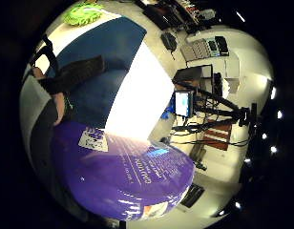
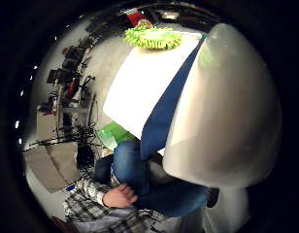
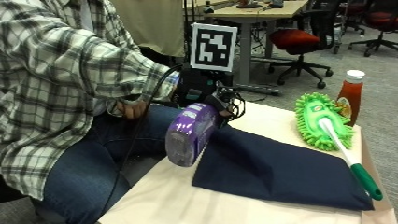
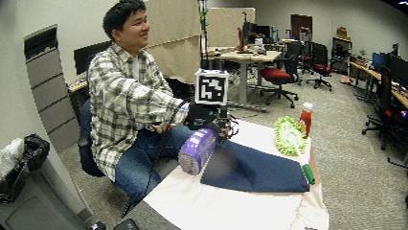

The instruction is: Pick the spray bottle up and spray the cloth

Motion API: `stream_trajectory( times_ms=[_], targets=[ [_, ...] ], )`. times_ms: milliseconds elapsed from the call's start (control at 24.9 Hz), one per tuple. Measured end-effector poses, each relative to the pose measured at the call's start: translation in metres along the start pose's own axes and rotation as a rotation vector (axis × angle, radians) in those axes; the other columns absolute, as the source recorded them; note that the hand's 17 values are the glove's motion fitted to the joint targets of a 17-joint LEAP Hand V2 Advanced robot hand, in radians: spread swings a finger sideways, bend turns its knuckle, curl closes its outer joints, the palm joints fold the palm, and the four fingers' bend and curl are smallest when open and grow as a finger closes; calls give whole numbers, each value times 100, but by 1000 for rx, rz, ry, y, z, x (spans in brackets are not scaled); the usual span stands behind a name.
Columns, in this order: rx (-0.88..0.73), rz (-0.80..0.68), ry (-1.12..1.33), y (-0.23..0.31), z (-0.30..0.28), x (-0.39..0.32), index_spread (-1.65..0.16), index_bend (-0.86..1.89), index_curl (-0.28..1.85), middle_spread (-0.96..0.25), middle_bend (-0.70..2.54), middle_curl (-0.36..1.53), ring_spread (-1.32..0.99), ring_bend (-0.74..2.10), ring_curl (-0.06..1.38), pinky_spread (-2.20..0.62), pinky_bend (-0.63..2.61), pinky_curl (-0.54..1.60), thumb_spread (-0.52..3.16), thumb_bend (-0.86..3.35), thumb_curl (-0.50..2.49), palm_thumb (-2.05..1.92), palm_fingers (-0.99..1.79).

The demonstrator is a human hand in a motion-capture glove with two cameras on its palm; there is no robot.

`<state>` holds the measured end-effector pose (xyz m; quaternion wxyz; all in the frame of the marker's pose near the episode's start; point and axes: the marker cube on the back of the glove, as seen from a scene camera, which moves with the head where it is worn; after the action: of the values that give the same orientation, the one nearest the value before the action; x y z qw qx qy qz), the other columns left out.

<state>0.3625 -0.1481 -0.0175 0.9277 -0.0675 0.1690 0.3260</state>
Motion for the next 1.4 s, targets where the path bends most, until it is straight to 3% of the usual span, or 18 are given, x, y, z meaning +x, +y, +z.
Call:
stream_trajectory(
  times_ms=[160,762,1042,1403],
  targets=[
    [-24,-60,41,0,5,-6,-30,19,58,-17,47,54,-22,53,49,-13,31,42,9,-3,78,112,123],
    [-40,-38,80,-1,10,-9,-30,19,58,-17,47,54,-23,53,49,-13,32,42,9,-3,79,112,123],
    [96,23,-237,-1,-7,-4,-30,19,58,-17,47,55,-23,53,49,-13,32,42,9,-3,79,112,123],
    [379,78,-830,6,-44,8,-30,18,58,-18,47,55,-23,53,49,-12,32,42,9,-3,79,112,122]
  ],
)
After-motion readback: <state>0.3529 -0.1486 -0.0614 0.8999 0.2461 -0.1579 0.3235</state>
